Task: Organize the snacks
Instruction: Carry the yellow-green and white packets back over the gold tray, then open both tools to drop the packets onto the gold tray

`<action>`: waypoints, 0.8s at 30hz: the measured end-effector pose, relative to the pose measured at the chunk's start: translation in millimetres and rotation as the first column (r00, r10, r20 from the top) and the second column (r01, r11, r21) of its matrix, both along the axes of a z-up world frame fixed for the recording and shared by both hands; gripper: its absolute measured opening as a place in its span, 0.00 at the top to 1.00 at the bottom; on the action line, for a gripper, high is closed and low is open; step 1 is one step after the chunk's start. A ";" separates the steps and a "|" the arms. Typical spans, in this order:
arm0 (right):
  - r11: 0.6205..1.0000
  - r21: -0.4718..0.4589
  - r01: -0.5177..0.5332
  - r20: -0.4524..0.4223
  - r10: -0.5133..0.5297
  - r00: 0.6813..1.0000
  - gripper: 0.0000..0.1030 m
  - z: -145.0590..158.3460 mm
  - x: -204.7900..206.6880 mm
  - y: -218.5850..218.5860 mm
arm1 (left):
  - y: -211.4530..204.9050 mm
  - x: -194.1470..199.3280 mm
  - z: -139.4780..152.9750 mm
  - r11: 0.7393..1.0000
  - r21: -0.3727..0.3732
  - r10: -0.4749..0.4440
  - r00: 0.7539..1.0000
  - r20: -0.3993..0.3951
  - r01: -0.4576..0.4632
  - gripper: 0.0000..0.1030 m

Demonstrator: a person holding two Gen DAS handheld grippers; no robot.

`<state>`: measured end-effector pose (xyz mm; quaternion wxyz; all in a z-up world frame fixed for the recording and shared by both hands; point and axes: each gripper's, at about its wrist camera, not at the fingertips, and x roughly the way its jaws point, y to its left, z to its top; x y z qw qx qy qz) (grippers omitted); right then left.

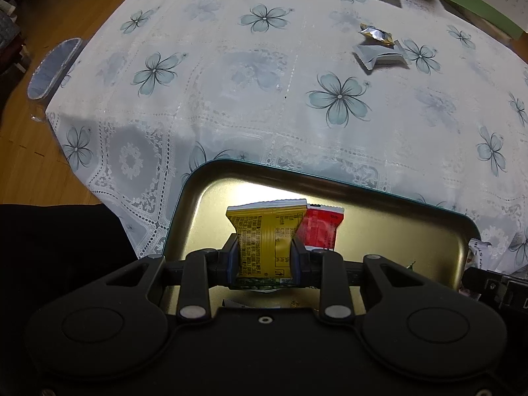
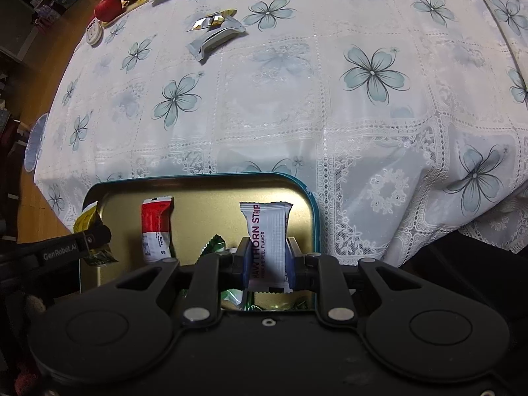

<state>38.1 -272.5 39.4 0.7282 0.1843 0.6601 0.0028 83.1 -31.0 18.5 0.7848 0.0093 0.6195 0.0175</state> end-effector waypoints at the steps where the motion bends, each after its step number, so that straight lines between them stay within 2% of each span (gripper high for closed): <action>1: 1.000 0.002 0.000 -0.004 0.000 1.000 0.79 -0.9 0.3 0.4 | 0.4 0.1 -0.5 1.000 -0.002 0.001 1.000 -0.001 -0.001 0.63; 8: 0.999 -0.008 -0.040 0.001 0.040 0.999 0.79 -2.8 1.9 10.1 | -0.2 2.1 -8.2 1.000 -0.014 -0.001 1.000 -0.022 0.000 0.63; 13: 1.000 -0.005 -0.030 -0.029 0.030 0.999 0.79 -8.5 4.6 10.8 | -1.2 0.6 -5.0 1.000 -0.028 -0.011 1.000 -0.016 0.011 0.63; 20: 0.998 -0.013 -0.066 0.039 0.066 0.997 0.79 2.8 2.3 19.6 | -0.8 -0.5 1.7 0.999 -0.046 -0.024 1.000 -0.004 0.024 0.63; 24: 0.997 -0.035 -0.073 0.032 0.074 0.997 0.78 -1.2 0.4 22.5 | 2.1 -2.4 2.6 0.999 -0.048 -0.019 1.000 0.002 0.019 0.63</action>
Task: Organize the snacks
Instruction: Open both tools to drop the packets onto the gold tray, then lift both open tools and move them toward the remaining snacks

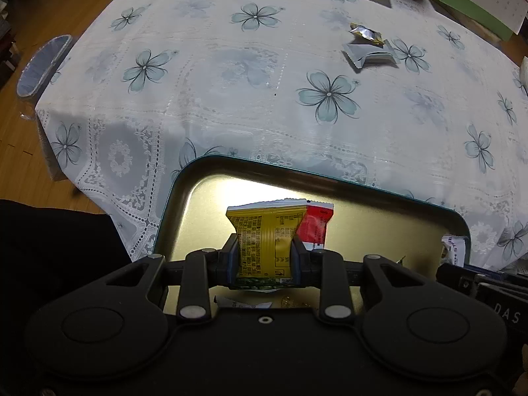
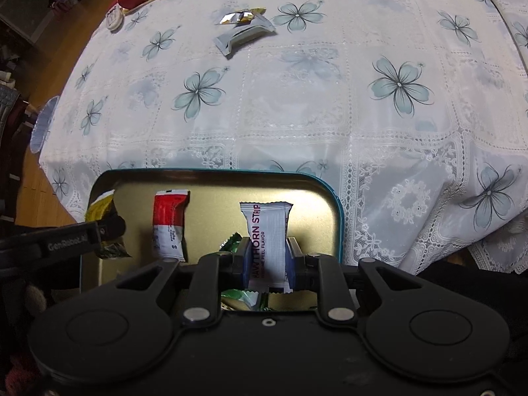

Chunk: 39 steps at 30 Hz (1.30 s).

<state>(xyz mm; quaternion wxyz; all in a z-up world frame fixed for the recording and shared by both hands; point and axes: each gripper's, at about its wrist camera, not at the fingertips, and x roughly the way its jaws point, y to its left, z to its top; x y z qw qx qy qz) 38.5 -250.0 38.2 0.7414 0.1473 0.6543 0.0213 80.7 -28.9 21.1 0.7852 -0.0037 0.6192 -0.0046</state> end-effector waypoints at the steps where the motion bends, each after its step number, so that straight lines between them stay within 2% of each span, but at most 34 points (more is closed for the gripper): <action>1: 1.000 -0.001 0.003 -0.002 -0.003 1.000 0.78 0.2 0.3 1.2 | 0.5 -0.8 0.3 1.000 -0.001 -0.003 1.000 0.004 0.003 0.62; 4: 1.000 0.014 -0.002 0.024 0.002 1.000 0.72 7.0 -0.1 4.5 | 1.7 -3.5 1.4 1.000 0.008 -0.014 1.000 0.015 0.014 0.60; 6: 0.999 0.037 -0.010 0.048 0.008 0.999 0.61 11.8 -2.2 5.4 | 3.5 -4.8 2.1 1.000 -0.003 -0.017 1.000 0.018 0.017 0.57; 11: 0.999 0.012 -0.036 0.083 0.035 0.996 0.61 18.2 -5.5 14.8 | 2.2 -6.5 -0.6 1.000 -0.011 -0.023 1.000 0.014 0.023 0.57; 16: 0.999 -0.008 -0.039 0.057 0.039 0.998 0.61 13.6 -1.6 20.6 | -0.8 -7.5 -1.4 1.000 0.003 -0.029 0.999 0.014 0.029 0.56; 18: 0.999 -0.001 -0.034 0.044 0.034 0.998 0.61 10.8 0.2 20.2 | -1.9 -7.9 -1.4 0.999 0.017 -0.031 0.999 0.018 0.030 0.49; 20: 1.000 0.001 -0.024 0.032 0.024 0.999 0.61 7.8 1.6 19.1 | -2.6 -7.7 -1.2 0.999 0.030 -0.033 0.999 0.025 0.032 0.47; 27: 1.000 0.010 0.010 -0.006 -0.010 1.000 0.61 -1.6 6.1 14.7 | -2.6 -5.0 -5.5 0.999 0.036 -0.031 0.999 0.014 0.030 0.47; 39: 1.000 0.014 0.004 -0.026 -0.004 1.000 0.61 -7.2 9.7 18.9 | -2.2 -5.6 -14.7 0.999 0.028 -0.039 0.999 -0.009 0.039 0.47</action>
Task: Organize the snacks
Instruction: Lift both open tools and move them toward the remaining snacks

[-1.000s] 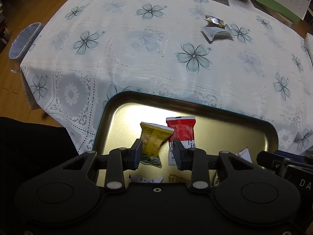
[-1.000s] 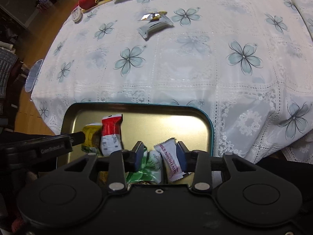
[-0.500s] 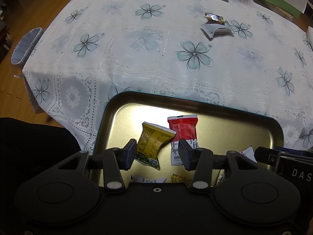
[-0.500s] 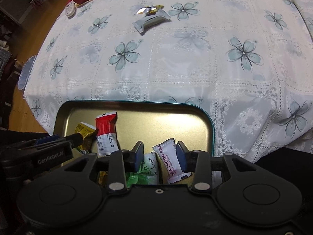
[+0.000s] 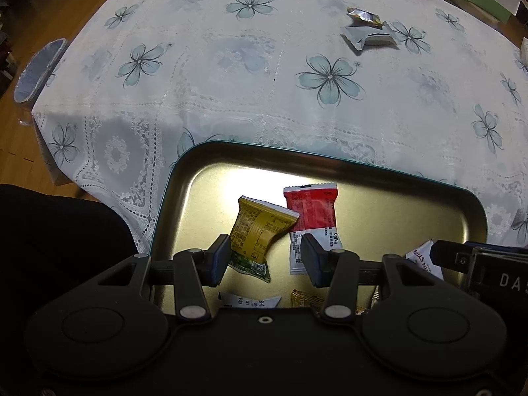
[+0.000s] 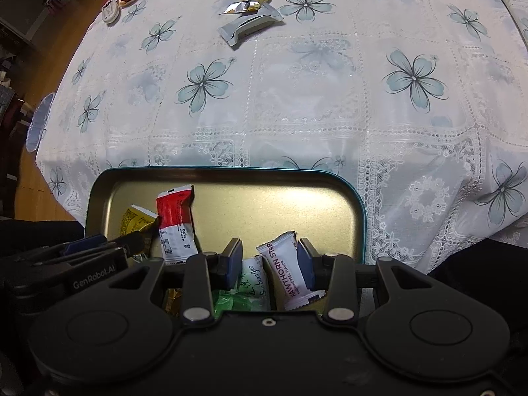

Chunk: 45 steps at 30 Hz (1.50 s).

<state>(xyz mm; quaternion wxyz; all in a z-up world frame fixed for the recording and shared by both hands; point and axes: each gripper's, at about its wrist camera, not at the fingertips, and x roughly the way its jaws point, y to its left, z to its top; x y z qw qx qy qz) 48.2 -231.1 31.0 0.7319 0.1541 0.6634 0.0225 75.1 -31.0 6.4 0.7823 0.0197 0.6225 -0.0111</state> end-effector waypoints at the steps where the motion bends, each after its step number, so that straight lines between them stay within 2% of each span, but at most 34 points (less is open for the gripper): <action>1: 1.000 0.000 0.000 -0.001 0.000 1.000 0.61 -0.3 0.0 0.2 | 0.0 0.4 -0.2 1.000 -0.002 0.001 1.000 -0.001 -0.001 0.47; 10: 1.000 -0.007 -0.006 -0.018 0.006 1.000 0.61 -5.0 3.0 2.2 | -0.1 4.3 3.2 1.000 -0.023 -0.012 1.000 0.011 0.012 0.47; 17: 1.000 -0.004 -0.012 -0.041 0.012 0.999 0.61 -11.1 5.7 5.3 | -5.1 21.5 5.4 0.999 -0.014 -0.045 0.999 0.023 0.046 0.47; 32: 1.000 0.006 0.007 -0.085 -0.007 0.996 0.61 -13.6 25.4 9.0 | -23.3 87.1 19.3 0.991 0.017 -0.132 0.989 0.060 0.131 0.47; 42: 0.999 -0.029 0.015 -0.111 -0.018 0.994 0.61 -9.3 63.7 7.9 | -34.1 143.8 21.8 0.985 0.034 -0.170 0.983 0.064 0.168 0.47; 45: 0.998 -0.064 0.013 -0.103 -0.019 0.994 0.61 -4.6 82.1 7.4 | -34.5 163.4 20.8 0.985 0.043 -0.167 0.984 0.064 0.164 0.47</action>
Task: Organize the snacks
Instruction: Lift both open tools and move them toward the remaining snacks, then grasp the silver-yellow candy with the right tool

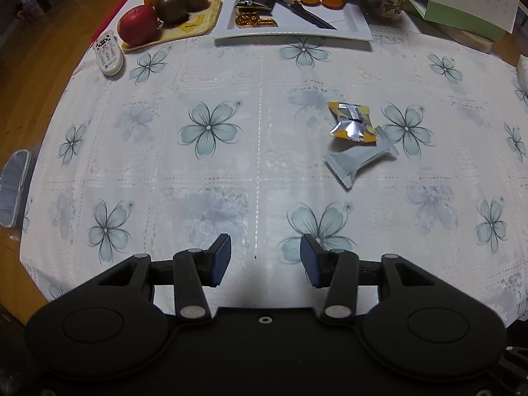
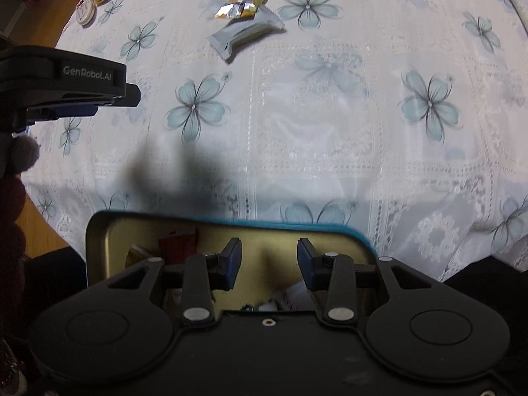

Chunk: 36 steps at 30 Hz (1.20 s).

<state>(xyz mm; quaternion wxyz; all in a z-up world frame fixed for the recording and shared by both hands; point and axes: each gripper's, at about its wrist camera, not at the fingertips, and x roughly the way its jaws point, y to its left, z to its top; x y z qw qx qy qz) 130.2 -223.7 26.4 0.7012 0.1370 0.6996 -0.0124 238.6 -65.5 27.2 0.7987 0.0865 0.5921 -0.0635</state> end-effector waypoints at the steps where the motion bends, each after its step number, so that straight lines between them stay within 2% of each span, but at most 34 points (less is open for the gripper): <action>1: 1.000 -0.012 0.001 0.007 -0.001 1.000 0.61 2.1 6.3 -0.4 | 0.6 5.9 -0.7 1.000 -0.001 0.000 1.000 -0.002 0.000 0.47; 6: 0.999 -0.026 0.029 0.035 -0.028 0.999 0.60 9.8 46.4 -5.7 | 5.4 31.7 -7.8 1.000 0.022 0.013 1.000 -0.009 -0.013 0.47; 10: 0.997 -0.025 0.079 0.052 -0.078 0.996 0.59 10.8 84.7 -11.9 | 18.6 44.9 -6.2 0.999 -0.021 0.040 0.999 -0.037 -0.041 0.47; 15: 0.991 -0.067 0.117 0.105 -0.110 0.988 0.59 9.5 138.1 -6.2 | 37.2 58.3 2.1 0.993 -0.035 0.109 0.994 -0.017 -0.110 0.47; 20: 0.984 -0.106 0.141 0.132 -0.126 0.983 0.53 -1.8 186.2 2.3 | 53.9 66.3 6.3 0.983 -0.082 0.162 0.986 -0.035 -0.164 0.47; 27: 0.978 -0.152 0.146 0.064 -0.137 0.988 0.53 -36.5 232.4 16.2 | 58.4 66.9 9.8 0.979 -0.113 0.164 0.986 -0.036 -0.167 0.47; 32: 0.972 -0.164 0.168 0.001 -0.170 0.986 0.53 -61.0 242.4 17.7 | 63.9 68.3 12.8 0.974 -0.135 0.181 0.983 -0.040 -0.184 0.47; 36: 0.966 -0.206 0.157 -0.002 -0.161 0.987 0.52 -70.4 247.4 20.5 | 64.2 68.1 14.3 0.974 -0.133 0.179 0.983 -0.032 -0.182 0.48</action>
